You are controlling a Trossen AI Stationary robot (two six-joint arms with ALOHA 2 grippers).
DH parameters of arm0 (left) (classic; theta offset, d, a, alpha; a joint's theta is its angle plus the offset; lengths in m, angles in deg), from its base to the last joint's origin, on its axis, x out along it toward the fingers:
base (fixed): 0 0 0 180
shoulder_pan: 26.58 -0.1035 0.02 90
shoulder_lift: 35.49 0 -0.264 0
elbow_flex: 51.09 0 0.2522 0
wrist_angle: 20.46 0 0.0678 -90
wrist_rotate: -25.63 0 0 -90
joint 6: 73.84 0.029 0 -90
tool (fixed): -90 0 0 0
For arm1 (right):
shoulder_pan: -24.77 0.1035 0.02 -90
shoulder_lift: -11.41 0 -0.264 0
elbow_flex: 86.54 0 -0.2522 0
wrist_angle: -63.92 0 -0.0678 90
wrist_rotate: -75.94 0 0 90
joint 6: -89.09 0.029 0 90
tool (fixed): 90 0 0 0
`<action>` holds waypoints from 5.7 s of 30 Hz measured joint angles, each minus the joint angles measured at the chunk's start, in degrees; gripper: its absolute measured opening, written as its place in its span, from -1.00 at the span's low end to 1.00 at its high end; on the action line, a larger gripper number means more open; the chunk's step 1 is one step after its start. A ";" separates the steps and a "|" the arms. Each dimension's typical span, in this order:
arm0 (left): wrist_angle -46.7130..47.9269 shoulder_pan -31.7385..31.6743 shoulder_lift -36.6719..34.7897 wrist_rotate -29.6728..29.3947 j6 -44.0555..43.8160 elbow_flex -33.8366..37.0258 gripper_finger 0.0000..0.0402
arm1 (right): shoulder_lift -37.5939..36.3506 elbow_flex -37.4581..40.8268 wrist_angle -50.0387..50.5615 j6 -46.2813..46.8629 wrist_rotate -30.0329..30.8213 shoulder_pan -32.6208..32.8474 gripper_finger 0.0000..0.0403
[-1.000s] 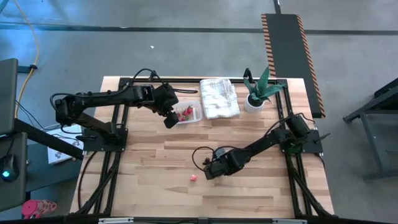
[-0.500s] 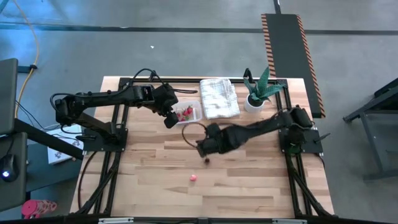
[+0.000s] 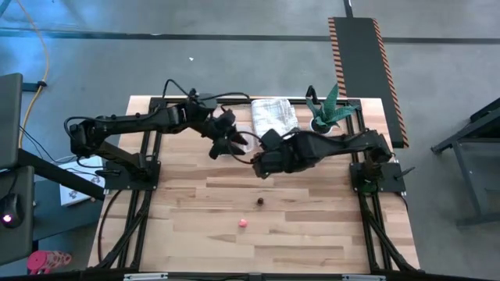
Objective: Pick and placing Produce into tupperware
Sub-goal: Put the red raspberry into the transparent bin, then put the pink peach into the transparent bin
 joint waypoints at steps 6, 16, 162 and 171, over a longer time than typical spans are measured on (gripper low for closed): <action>5.11 -0.77 -1.31 -5.37 -0.89 0.00 0.30 | -0.11 -5.25 2.10 -6.81 5.31 -0.81 -0.81; 38.01 -0.11 -15.94 -33.77 -1.78 0.00 0.30 | 0.02 6.82 -21.77 -25.74 -7.44 -10.75 -0.81; -2.55 48.22 34.18 -55.35 -29.83 0.02 -0.87 | -22.84 37.66 -16.94 -30.95 -20.87 -10.34 0.07; 14.69 43.20 19.27 -65.79 -29.62 0.11 -0.62 | -22.84 37.66 -16.82 -30.95 -20.87 -10.34 0.07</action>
